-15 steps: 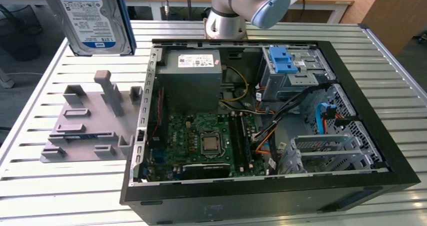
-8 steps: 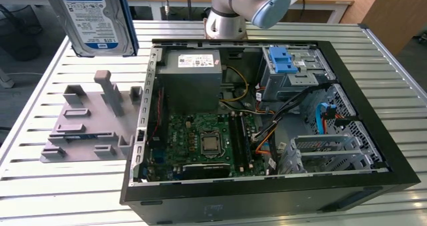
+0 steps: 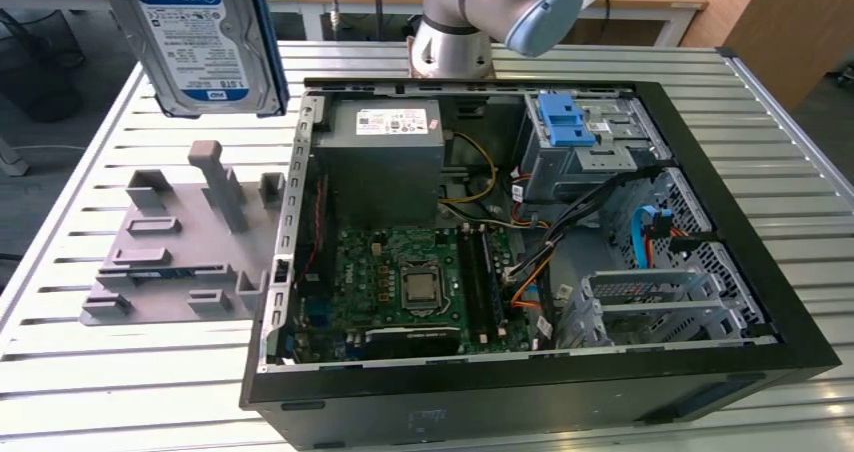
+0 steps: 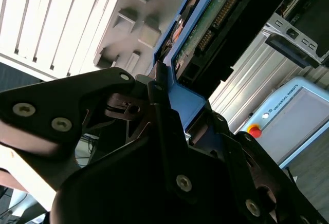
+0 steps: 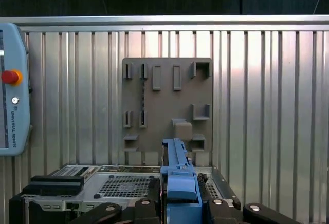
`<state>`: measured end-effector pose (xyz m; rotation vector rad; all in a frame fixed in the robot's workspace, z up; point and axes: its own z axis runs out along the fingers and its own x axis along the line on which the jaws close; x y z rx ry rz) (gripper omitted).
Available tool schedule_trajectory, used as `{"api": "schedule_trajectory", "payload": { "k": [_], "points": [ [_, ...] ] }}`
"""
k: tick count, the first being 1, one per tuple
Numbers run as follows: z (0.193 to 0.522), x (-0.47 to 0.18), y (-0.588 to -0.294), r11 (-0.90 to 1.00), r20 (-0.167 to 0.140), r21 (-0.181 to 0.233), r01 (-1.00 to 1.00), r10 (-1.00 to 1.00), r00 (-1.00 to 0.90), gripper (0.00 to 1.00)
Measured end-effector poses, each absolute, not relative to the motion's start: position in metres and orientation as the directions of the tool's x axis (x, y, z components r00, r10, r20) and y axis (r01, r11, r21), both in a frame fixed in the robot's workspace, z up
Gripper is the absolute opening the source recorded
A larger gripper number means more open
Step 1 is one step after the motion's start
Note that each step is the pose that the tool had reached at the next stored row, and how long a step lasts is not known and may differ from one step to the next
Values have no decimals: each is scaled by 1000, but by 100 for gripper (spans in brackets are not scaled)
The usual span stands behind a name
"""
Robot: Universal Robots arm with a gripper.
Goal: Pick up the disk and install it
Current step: 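Pick up the disk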
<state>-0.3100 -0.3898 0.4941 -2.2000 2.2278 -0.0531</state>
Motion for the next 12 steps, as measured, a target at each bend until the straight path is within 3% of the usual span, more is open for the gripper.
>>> {"api": "schedule_trajectory", "payload": {
  "k": [12],
  "points": [
    [494, -289, -397, 12, 17, -29, -1000, -1000, -13, 36]
  ]
}}
